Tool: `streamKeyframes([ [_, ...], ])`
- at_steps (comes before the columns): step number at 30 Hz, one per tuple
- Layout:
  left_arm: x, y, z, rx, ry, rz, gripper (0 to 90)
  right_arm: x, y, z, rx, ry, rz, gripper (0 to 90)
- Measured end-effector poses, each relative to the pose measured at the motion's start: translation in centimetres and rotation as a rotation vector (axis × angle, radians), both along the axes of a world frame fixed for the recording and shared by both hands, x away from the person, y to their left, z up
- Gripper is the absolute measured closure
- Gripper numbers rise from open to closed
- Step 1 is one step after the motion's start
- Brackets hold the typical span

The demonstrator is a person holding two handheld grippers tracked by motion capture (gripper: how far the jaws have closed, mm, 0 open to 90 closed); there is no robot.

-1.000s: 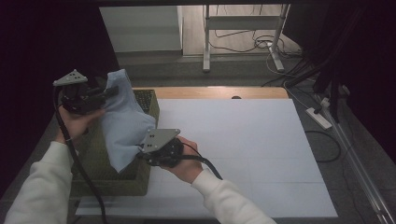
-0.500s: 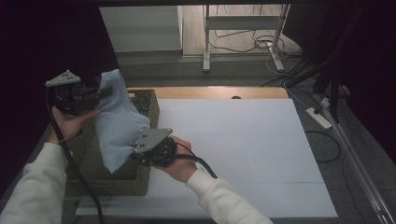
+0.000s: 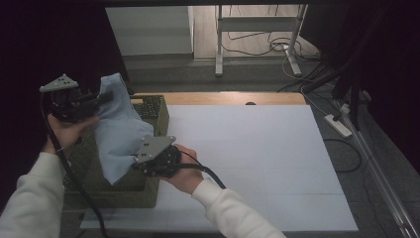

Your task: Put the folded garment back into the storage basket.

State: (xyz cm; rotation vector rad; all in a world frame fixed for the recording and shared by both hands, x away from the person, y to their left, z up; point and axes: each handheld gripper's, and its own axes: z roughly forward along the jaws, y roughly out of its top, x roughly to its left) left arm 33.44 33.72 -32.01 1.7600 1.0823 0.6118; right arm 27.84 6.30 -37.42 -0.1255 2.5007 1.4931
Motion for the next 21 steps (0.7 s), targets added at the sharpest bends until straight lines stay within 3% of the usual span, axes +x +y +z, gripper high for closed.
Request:
streamKeyframes([
  [21,0.8,1.2,-2.0,0.005,0.046,0.025,78.8,0.5,2.1,-1.7,-0.020,0.034,0.015,77.3],
])
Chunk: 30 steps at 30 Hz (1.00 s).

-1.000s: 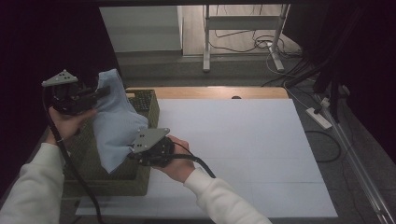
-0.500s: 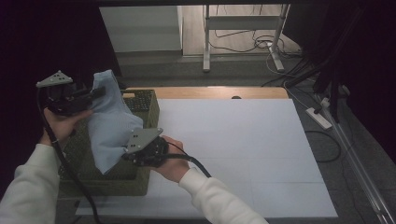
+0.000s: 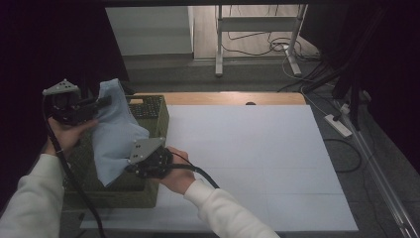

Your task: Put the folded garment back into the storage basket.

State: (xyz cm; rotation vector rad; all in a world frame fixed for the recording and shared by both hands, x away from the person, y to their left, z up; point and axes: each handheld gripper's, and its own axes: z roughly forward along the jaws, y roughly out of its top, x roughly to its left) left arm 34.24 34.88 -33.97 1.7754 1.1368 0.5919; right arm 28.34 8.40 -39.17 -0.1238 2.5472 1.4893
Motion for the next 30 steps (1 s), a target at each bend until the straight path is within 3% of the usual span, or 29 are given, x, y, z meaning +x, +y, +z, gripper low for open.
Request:
streamKeyframes([
  [30,1.5,0.0,-2.3,0.030,0.051,0.014,78.8,0.8,1.5,-2.0,-0.040,0.034,-0.004,77.2],
])
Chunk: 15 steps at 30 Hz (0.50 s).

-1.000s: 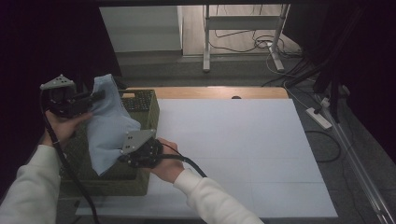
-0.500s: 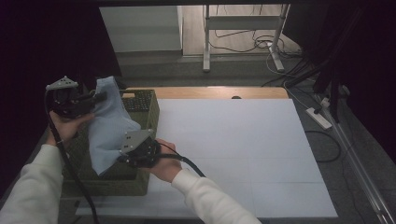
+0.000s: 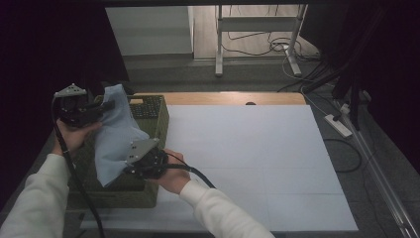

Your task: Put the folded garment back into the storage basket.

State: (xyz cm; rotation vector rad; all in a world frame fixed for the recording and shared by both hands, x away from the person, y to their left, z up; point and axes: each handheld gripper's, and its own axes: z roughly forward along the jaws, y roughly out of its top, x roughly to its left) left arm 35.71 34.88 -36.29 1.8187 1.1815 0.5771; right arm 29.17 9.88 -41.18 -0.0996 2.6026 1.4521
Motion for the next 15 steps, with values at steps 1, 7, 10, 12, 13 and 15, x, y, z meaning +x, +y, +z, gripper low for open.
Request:
streamKeyframes([
  [1,0.1,0.0,-0.1,0.000,0.003,0.000,78.8,0.0,0.0,-0.1,-0.001,0.002,0.000,77.2],
  [7,0.4,-0.1,-0.5,0.010,0.015,-0.001,78.8,0.1,0.3,-0.4,-0.007,0.011,-0.003,77.2],
  [10,0.5,0.1,-0.7,0.013,0.023,0.006,78.8,0.2,0.4,-0.6,-0.010,0.016,-0.003,77.2],
  [12,0.6,0.1,-0.9,0.014,0.030,0.010,78.8,0.2,0.6,-0.7,-0.015,0.016,-0.002,77.2],
  [13,0.6,0.1,-0.9,0.015,0.033,0.010,78.8,0.2,0.7,-0.8,-0.015,0.018,-0.002,77.2],
  [15,0.7,0.1,-1.2,0.016,0.037,0.010,78.8,0.2,0.8,-0.9,-0.020,0.023,0.000,77.1],
])
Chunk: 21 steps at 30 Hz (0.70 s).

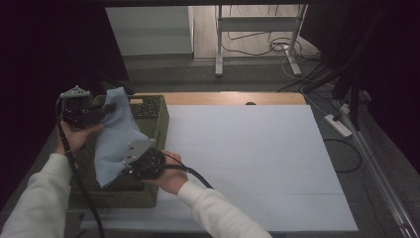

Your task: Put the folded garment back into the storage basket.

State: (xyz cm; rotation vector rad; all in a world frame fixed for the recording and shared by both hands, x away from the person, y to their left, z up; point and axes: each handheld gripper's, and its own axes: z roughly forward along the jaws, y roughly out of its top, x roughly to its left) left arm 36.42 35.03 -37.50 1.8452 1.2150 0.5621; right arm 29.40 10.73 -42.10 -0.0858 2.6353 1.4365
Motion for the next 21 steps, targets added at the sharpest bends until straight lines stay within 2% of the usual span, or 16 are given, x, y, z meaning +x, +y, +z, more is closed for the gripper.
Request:
streamKeyframes([
  [21,1.0,0.2,-1.4,0.004,0.038,0.003,78.8,0.5,0.8,-0.8,-0.025,0.024,-0.001,77.1],
])
